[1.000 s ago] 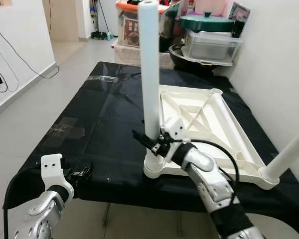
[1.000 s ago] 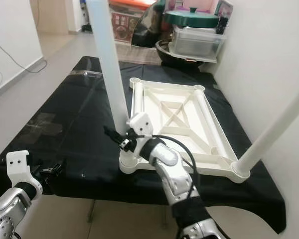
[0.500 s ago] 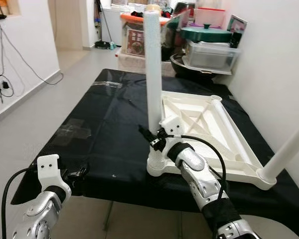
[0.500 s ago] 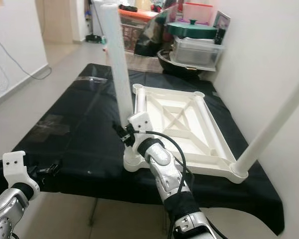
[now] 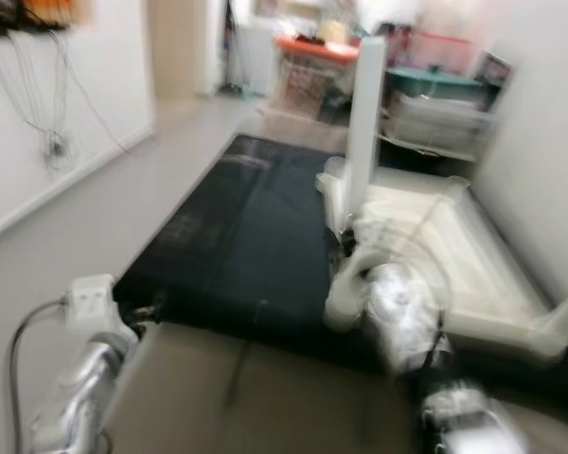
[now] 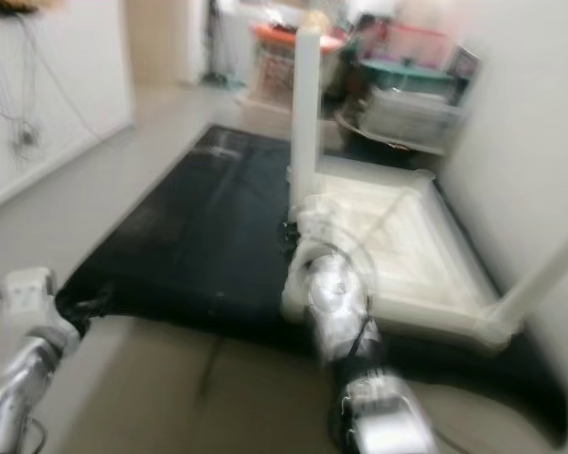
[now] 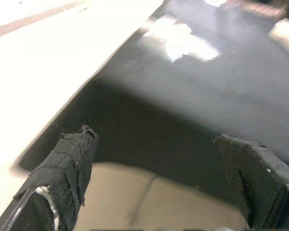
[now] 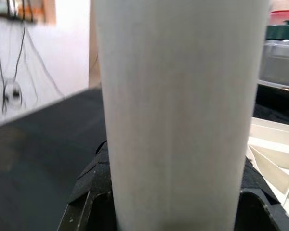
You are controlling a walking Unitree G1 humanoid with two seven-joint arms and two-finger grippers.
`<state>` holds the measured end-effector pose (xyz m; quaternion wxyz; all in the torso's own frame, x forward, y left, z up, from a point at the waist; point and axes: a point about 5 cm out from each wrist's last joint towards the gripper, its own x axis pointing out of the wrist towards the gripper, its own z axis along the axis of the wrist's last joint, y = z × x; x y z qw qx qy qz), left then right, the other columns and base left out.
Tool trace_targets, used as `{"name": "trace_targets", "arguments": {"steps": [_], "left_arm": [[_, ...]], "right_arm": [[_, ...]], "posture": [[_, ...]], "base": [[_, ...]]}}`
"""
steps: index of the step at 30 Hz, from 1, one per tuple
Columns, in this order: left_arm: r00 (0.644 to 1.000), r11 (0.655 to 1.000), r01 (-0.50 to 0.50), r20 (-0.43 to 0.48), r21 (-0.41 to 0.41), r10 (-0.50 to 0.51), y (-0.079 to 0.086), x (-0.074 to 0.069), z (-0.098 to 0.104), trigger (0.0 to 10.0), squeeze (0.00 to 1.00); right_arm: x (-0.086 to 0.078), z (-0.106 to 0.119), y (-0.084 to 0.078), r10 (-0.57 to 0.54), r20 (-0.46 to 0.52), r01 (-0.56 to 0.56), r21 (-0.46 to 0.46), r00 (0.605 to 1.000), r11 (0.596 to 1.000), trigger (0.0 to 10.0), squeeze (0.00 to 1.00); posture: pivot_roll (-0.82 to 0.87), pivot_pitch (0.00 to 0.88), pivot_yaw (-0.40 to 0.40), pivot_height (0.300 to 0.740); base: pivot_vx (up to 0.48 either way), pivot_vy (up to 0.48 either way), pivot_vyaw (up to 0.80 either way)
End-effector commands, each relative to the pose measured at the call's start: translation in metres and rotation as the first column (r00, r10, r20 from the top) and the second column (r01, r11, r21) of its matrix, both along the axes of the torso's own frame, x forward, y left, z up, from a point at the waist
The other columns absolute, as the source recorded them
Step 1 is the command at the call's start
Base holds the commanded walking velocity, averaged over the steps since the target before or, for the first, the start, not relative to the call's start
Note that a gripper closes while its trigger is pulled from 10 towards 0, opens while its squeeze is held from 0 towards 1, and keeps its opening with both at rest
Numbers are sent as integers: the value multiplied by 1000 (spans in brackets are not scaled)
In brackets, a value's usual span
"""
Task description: Building children table
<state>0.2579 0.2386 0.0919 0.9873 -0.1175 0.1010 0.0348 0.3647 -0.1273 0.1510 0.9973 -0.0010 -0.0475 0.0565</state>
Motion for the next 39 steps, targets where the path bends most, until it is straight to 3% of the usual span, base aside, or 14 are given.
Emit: {"name": "trace_targets", "arguments": {"steps": [1,7,13,17,19,20,22,23,25,30,34,36,37,39], "left_arm": [[1000,1000,21,9,8,-21,-5,7,3,10000,0],[1000,1000,15,5,11,-15,-2,6,2,10000,0],[1000,1000,6,-8,15,-6,0,8,0,10000,0],[1000,1000,10,-11,17,-10,-2,10,-1,10000,0],[1000,1000,15,-10,19,-15,-3,11,-1,10000,0],[1000,1000,15,-10,19,-15,-3,11,-1,10000,0],[1000,1000,18,-9,22,-17,-3,13,-1,10000,0],[1000,1000,18,-9,22,-17,-3,13,-1,10000,0],[1000,1000,19,-8,25,-19,-3,14,0,10000,0],[1000,1000,16,-3,27,-16,-3,15,0,10000,0],[1000,1000,6,-1,23,-6,-3,13,-1,10000,0],[1000,1000,9,-8,21,-9,-3,11,-3,10000,0],[1000,1000,9,-8,21,-9,-3,11,-3,10000,0],[1000,1000,13,-9,20,-13,-3,12,-2,10000,0]], "right_arm": [[-5,-21,13,55,-89,-49,66,995,997,0,0],[-8,-24,12,61,-88,-56,65,994,996,0,0],[-17,-42,-10,-74,-202,104,138,977,985,0,0],[-21,-45,-8,-66,-247,108,163,967,981,0,0],[-21,-43,6,70,-250,-24,185,966,982,0,0],[-21,-43,6,70,-250,-24,185,966,982,0,0],[-21,-36,24,309,-223,-268,197,925,943,0,0],[-21,-36,24,309,-223,-268,197,925,943,0,0],[-21,-30,29,424,-204,-397,158,882,904,0,0],[-16,-27,24,443,-207,-427,120,872,896,0,0],[-19,-25,25,504,-202,-498,85,840,863,0,0],[-26,-27,30,580,-210,-580,72,787,812,0,0],[-26,-27,30,580,-210,-580,72,787,812,0,0],[-32,-28,35,691,-212,-692,84,691,717,0,0]], "posture": [[137,0,-123,740],[133,0,-123,740],[117,0,-110,740],[115,0,-103,740],[116,0,-101,740],[116,0,-101,740],[117,0,-101,740],[117,0,-101,740],[118,0,-103,740],[124,0,-114,740],[133,0,-123,740],[136,0,-120,740],[136,0,-120,740],[135,0,-123,740]], "base": [[0,0,0],[0,0,0],[0,0,0],[0,0,0],[0,0,0],[0,0,0],[0,0,0],[0,0,0],[0,0,0],[0,0,0],[0,0,0],[0,0,0],[0,0,0],[0,0,0]]}}
